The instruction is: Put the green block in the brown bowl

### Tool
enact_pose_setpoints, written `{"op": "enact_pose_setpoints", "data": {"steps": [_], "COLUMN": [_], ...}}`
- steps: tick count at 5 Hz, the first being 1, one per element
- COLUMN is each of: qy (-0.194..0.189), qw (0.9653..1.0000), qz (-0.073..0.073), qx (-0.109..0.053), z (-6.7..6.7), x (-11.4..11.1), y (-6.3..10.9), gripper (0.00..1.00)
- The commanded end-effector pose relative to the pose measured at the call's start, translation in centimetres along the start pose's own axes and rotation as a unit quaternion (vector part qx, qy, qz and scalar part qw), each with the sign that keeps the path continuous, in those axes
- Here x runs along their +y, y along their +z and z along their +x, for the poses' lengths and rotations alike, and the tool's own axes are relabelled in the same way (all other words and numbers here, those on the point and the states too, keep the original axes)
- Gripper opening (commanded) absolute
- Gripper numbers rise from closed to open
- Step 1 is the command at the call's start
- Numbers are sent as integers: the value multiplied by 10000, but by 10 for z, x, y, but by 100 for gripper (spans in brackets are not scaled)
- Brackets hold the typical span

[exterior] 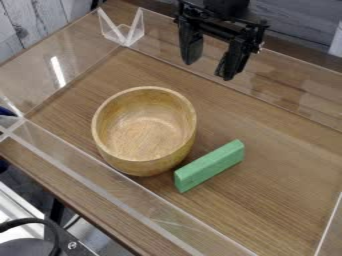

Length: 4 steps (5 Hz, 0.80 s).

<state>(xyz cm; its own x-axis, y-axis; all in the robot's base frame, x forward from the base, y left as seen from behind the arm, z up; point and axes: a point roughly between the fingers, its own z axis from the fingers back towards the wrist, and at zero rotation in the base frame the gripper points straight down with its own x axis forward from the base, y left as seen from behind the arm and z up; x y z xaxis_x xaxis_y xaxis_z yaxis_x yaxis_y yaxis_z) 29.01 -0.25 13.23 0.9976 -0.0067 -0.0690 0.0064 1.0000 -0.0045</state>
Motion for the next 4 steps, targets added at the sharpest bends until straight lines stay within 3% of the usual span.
{"op": "enact_pose_setpoints", "data": {"steps": [1, 2, 3, 4], "qy": [-715, -1756, -2549, -3045], "qw": [9974, 9844, 9669, 9524], "qz": [27, 27, 36, 58], "qx": [68, 97, 95, 108], "z": [-13, -33, -49, -57], "x": [-10, -24, -39, -51], "y": [-6, -16, -30, -47], "gripper": [100, 100, 100, 100]}}
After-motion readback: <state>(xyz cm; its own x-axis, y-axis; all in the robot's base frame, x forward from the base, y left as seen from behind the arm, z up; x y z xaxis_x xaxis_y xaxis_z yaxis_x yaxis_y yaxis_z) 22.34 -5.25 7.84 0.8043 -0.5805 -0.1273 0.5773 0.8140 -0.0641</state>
